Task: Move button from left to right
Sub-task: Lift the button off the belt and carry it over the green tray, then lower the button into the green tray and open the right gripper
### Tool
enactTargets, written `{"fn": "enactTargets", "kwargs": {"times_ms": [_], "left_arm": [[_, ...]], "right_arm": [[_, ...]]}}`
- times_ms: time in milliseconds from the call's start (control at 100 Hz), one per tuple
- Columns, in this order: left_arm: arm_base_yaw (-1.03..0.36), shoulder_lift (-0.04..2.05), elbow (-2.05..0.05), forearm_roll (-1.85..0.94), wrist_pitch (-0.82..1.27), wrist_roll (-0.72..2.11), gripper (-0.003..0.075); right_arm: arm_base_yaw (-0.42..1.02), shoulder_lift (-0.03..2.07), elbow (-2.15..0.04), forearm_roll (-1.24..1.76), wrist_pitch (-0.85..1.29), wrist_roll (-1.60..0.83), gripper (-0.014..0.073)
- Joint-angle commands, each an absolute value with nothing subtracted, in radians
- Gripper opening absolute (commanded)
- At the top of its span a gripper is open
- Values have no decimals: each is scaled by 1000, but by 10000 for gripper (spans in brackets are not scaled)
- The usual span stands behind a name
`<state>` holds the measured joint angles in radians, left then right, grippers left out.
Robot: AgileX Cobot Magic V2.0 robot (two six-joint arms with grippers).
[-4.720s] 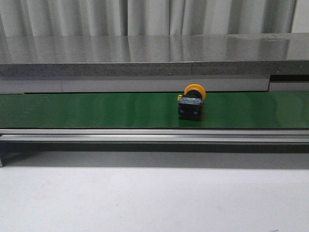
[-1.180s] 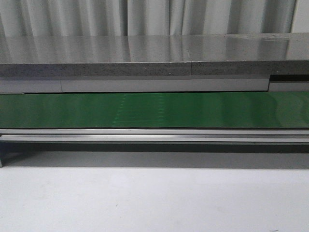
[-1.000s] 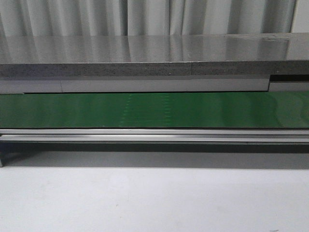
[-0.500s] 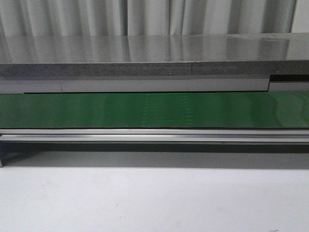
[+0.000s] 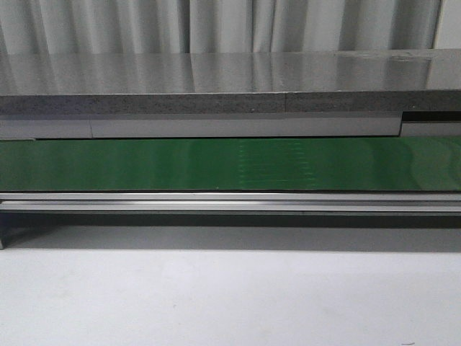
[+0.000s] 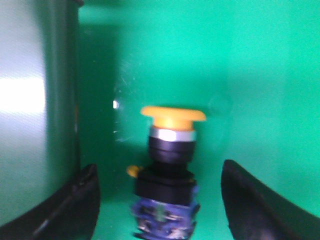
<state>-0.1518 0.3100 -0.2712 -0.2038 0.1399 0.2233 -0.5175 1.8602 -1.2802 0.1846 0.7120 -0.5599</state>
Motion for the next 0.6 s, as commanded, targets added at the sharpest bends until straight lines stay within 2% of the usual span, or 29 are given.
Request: {"fn": "enactTargets", "kwargs": {"times_ms": [0, 240, 590], "left_arm": [[-158, 317, -299, -214, 59, 222, 5], [-158, 317, -299, -214, 59, 222, 5], [-158, 317, -299, -214, 59, 222, 5]], "right_arm": [[-527, 1777, -1323, 200, 679, -557, 489], [-486, 1625, -1328, 336, 564, -558, 486], [-275, 1429, -1324, 409, 505, -558, 486]]}}
